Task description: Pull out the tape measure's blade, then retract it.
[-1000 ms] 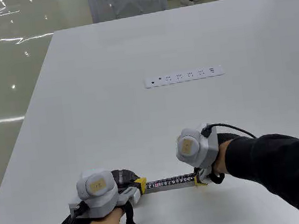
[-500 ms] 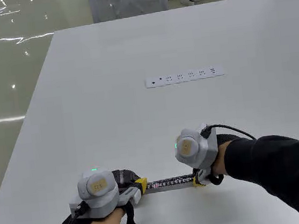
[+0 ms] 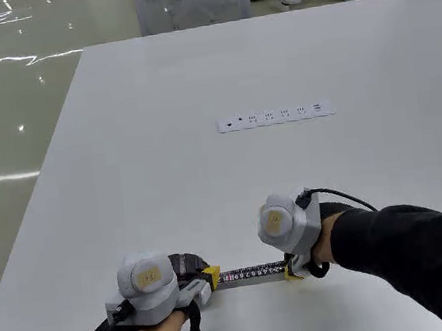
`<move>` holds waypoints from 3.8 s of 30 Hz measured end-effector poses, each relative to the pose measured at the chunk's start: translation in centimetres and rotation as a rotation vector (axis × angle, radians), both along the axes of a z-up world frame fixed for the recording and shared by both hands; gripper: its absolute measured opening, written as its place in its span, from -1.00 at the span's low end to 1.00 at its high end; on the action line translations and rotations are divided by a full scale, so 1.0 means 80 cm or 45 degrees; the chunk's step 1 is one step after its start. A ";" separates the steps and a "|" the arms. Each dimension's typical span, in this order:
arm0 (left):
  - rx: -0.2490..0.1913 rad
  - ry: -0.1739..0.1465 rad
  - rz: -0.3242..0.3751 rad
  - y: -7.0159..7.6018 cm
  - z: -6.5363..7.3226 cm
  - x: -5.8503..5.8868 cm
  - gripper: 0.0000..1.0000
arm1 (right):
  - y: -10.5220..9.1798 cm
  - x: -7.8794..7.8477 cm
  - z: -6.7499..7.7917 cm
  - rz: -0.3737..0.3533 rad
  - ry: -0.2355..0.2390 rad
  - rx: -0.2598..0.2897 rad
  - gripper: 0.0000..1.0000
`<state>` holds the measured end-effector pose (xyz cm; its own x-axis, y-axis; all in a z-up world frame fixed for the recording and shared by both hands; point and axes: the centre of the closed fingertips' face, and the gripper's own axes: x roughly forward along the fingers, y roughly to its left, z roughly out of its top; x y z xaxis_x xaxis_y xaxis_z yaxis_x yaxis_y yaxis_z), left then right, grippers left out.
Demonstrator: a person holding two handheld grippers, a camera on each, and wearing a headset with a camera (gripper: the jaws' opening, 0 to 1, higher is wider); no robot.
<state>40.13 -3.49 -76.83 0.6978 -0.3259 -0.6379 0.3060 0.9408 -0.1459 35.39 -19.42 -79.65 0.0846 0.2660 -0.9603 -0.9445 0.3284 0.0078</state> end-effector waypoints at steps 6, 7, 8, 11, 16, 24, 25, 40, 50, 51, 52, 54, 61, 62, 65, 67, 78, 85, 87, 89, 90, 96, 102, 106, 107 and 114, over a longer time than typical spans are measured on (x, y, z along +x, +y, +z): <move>-0.002 0.001 -0.001 0.000 0.000 0.000 0.25 | 0.003 0.000 0.000 0.004 0.001 0.001 -0.83; -0.003 0.001 0.000 0.000 0.000 0.000 0.25 | 0.004 0.001 0.000 0.002 0.002 0.002 -0.83; -0.003 0.001 0.000 0.000 0.000 0.000 0.25 | 0.004 0.001 0.000 0.003 0.002 0.002 -0.83; -0.002 0.001 0.000 0.000 0.000 0.000 0.25 | 0.005 0.001 0.000 0.000 0.002 0.003 -0.83; -0.003 0.000 0.003 0.000 0.000 0.000 0.25 | 0.009 0.001 0.000 -0.002 0.000 0.008 -0.83; -0.006 0.006 0.001 -0.001 -0.001 0.000 0.24 | 0.073 0.003 -0.001 -0.003 -0.081 0.086 -0.83; -0.005 0.006 0.000 -0.001 -0.001 0.000 0.25 | 0.073 0.005 -0.003 -0.026 -0.062 0.085 -0.83; -0.013 0.009 -0.001 0.000 -0.001 -0.001 0.24 | 0.074 0.010 0.000 0.000 -0.046 0.146 -0.83; -0.016 0.009 0.001 0.000 -0.001 -0.001 0.24 | 0.076 0.012 0.001 0.026 -0.057 0.156 -0.84; -0.017 0.009 0.000 0.000 -0.001 -0.001 0.24 | 0.076 0.012 0.001 0.024 -0.057 0.157 -0.84; -0.019 0.009 0.000 0.000 -0.001 -0.001 0.24 | 0.077 0.012 0.001 0.015 -0.055 0.160 -0.84; -0.019 0.009 -0.001 0.000 -0.001 -0.001 0.24 | 0.078 0.012 0.001 0.016 -0.056 0.159 -0.84; -0.025 0.008 0.000 0.000 -0.001 -0.001 0.24 | 0.082 0.014 0.002 0.002 -0.065 0.167 -0.84; -0.025 0.009 0.000 0.000 -0.001 -0.001 0.24 | 0.083 0.013 0.002 -0.003 -0.068 0.165 -0.84; -0.026 0.010 -0.001 0.000 -0.001 -0.001 0.24 | 0.085 0.014 0.002 -0.015 -0.067 0.173 -0.84; -0.029 0.010 0.001 0.000 -0.001 0.000 0.24 | 0.086 0.014 0.002 -0.019 -0.064 0.176 -0.84; -0.040 0.012 0.000 0.000 -0.001 0.000 0.25 | 0.092 0.015 0.002 -0.030 -0.067 0.180 -0.83; -0.056 0.017 -0.003 0.000 -0.002 0.000 0.24 | 0.096 0.015 0.003 -0.019 -0.069 0.193 -0.83; -0.061 0.018 -0.004 0.000 -0.001 -0.001 0.24 | 0.096 0.015 0.003 -0.019 -0.066 0.198 -0.83; -0.072 0.021 -0.002 0.001 -0.001 -0.001 0.24 | 0.098 0.016 0.003 -0.015 -0.067 0.207 -0.83; -0.078 0.022 0.000 0.001 -0.001 -0.001 0.24 | 0.099 0.015 0.003 -0.016 -0.066 0.209 -0.83; -0.097 0.029 0.002 0.001 -0.001 -0.001 0.24 | 0.101 0.016 0.004 -0.011 -0.075 0.226 -0.83; -0.116 0.041 -0.008 0.001 0.000 -0.002 0.23 | 0.104 0.017 0.004 -0.010 -0.078 0.268 -0.83; -0.117 0.041 -0.012 0.001 0.000 -0.002 0.23 | 0.109 0.018 0.003 -0.003 -0.077 0.272 -0.82; -0.117 0.041 -0.014 0.000 0.000 -0.002 0.23 | 0.110 0.019 0.003 -0.007 -0.070 0.281 -0.82; -0.120 0.041 -0.016 0.000 0.000 -0.002 0.23 | 0.116 0.021 0.003 0.008 -0.053 0.315 -0.82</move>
<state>40.00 -3.45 -76.84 0.6726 -0.3943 -0.6262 0.3116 0.9184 -0.2436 37.08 -10.10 -79.39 0.1205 0.4929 -0.8617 -0.9478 0.3153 0.0479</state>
